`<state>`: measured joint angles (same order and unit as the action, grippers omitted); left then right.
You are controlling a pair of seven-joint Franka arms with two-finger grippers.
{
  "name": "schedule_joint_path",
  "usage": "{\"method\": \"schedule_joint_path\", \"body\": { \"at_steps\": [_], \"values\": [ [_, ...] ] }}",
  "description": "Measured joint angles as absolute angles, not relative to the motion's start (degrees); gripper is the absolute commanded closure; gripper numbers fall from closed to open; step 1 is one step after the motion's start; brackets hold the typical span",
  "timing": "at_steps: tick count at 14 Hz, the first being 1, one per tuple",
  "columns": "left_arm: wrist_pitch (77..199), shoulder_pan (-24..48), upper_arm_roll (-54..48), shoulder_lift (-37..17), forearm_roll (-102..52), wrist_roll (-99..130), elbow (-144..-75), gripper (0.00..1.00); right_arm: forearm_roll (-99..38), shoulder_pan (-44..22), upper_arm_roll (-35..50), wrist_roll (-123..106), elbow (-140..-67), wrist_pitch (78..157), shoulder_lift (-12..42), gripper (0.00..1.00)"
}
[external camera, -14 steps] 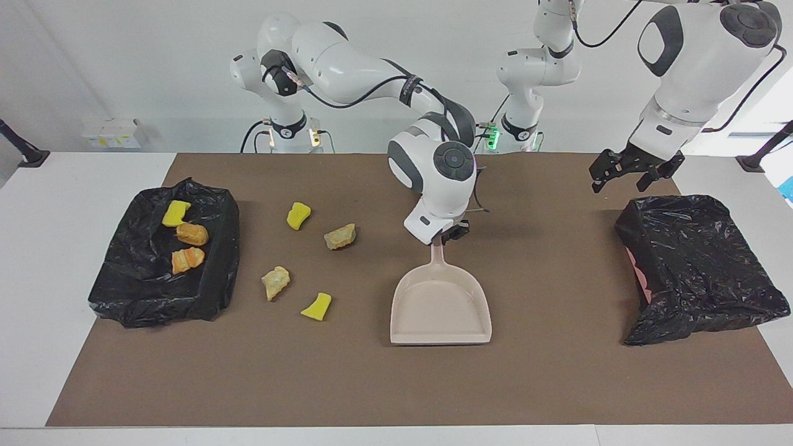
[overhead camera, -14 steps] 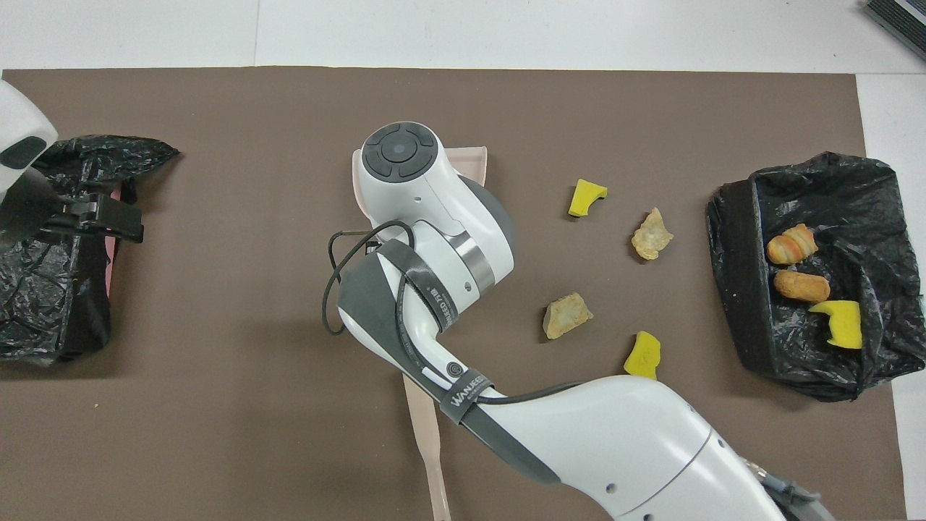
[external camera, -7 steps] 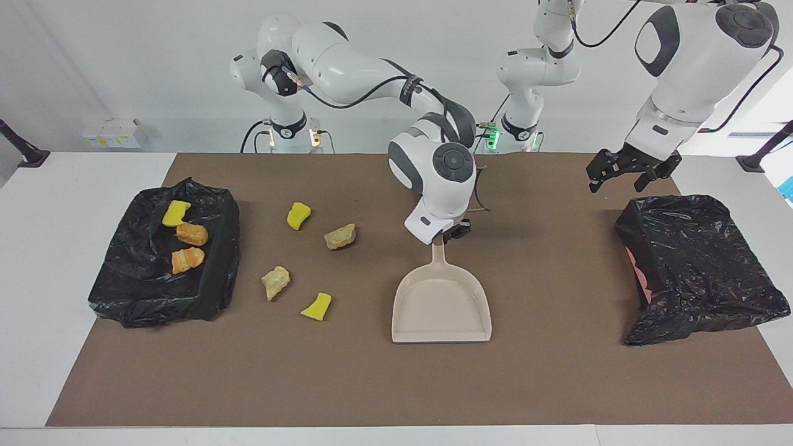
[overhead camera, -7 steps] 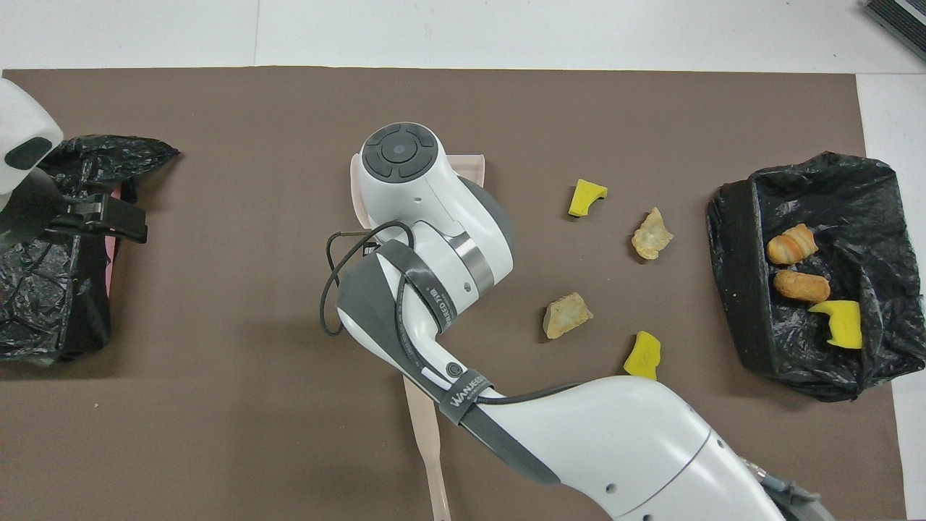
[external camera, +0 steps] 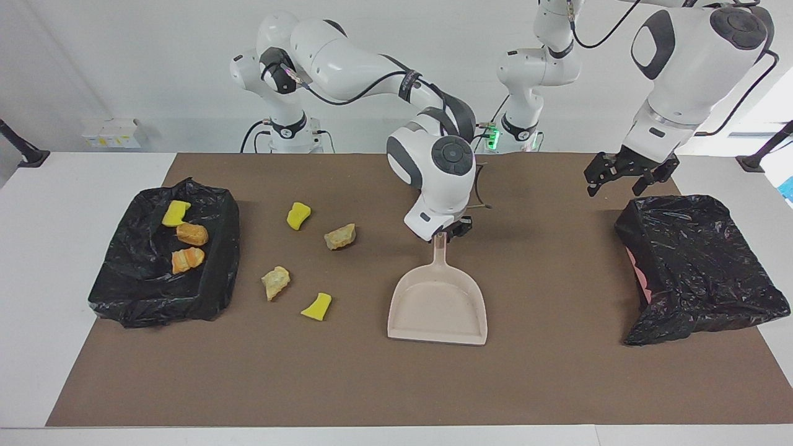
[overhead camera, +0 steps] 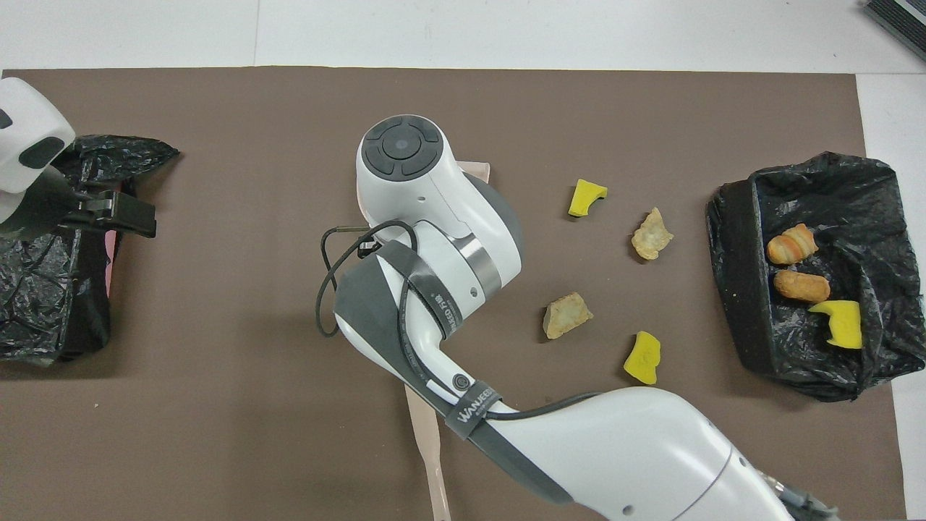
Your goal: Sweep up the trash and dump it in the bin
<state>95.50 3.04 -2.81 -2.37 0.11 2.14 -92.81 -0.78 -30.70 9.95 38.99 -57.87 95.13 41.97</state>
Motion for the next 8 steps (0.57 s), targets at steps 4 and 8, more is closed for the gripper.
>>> {"method": "schedule_joint_path", "body": {
  "at_steps": [4, 8],
  "values": [
    [99.4, 6.6, -2.9, -2.4, -0.3, 2.7, -94.9, 0.00, -1.1, -30.9, 10.1, 38.4, -69.6, 94.0, 30.6, 0.00],
    [104.1, 10.2, -2.9, -4.0, -3.6, 4.5, -95.9, 0.00, -5.6, -31.3, 10.3, 36.8, -85.3, 93.7, 16.3, 0.00]
  ]
}}
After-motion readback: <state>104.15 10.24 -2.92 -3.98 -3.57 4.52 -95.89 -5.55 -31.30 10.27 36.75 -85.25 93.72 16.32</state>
